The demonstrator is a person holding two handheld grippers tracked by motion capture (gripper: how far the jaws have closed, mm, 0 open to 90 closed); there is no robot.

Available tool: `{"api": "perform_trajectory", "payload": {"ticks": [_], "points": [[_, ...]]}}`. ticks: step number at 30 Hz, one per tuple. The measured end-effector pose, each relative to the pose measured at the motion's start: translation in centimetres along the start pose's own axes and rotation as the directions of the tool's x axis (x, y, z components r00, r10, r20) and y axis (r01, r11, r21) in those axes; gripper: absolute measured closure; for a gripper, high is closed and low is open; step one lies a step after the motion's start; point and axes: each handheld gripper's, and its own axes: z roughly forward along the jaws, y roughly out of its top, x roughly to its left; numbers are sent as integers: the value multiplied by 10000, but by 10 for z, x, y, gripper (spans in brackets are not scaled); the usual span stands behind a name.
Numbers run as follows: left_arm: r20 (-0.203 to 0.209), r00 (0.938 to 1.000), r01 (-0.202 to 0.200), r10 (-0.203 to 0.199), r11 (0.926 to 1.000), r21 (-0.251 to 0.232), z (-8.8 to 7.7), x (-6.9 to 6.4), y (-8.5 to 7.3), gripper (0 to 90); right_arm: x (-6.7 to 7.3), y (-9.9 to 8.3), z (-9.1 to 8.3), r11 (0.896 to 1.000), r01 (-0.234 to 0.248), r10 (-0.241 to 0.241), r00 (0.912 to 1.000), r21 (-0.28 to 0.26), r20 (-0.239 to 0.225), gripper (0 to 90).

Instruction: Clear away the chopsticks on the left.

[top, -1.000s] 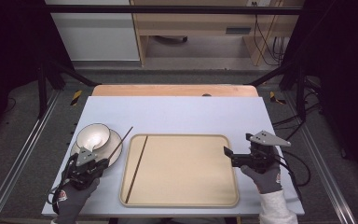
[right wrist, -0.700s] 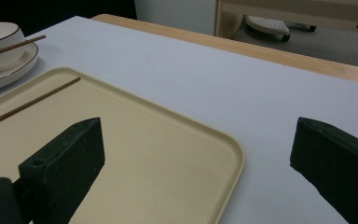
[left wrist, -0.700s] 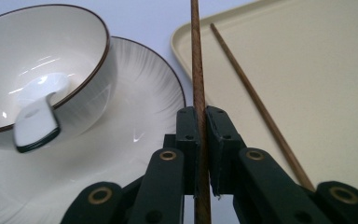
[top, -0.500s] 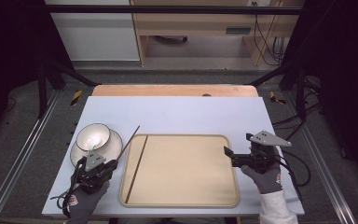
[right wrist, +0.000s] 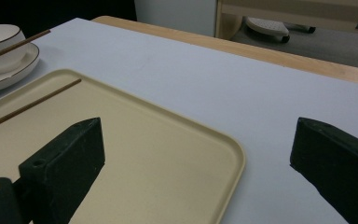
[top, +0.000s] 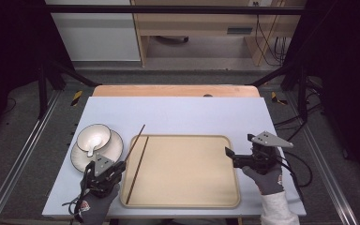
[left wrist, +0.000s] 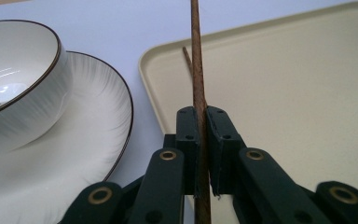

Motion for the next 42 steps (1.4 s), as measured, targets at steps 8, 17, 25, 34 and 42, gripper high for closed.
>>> {"api": "perform_trajectory", "payload": {"ticks": [8, 17, 25, 34, 42], "points": [[-57, 10000, -34, 33, 9996, -269, 1, -16, 11, 838, 1, 0, 0, 10000, -30, 30, 10000, -8, -68, 32], [-10, 9987, 504, -505, 9975, -502, 10, -30, 11, 838, 2, 0, 0, 10000, -20, 20, 9999, -21, -108, 32], [141, 9972, 744, -737, 9957, -549, 23, -48, 4, 838, 1, 0, 1, 10000, -10, 10, 9999, 5, -132, 31], [194, 9968, 781, -776, 9966, -259, 37, -60, -6, 838, 2, 0, 1, 10000, -10, 10, 9999, 24, -133, 31], [203, 9960, 866, -869, 9961, 169, 49, -63, -16, 838, 2, -1, 3, 9999, 29, -27, 9999, 123, -151, 31]]}}
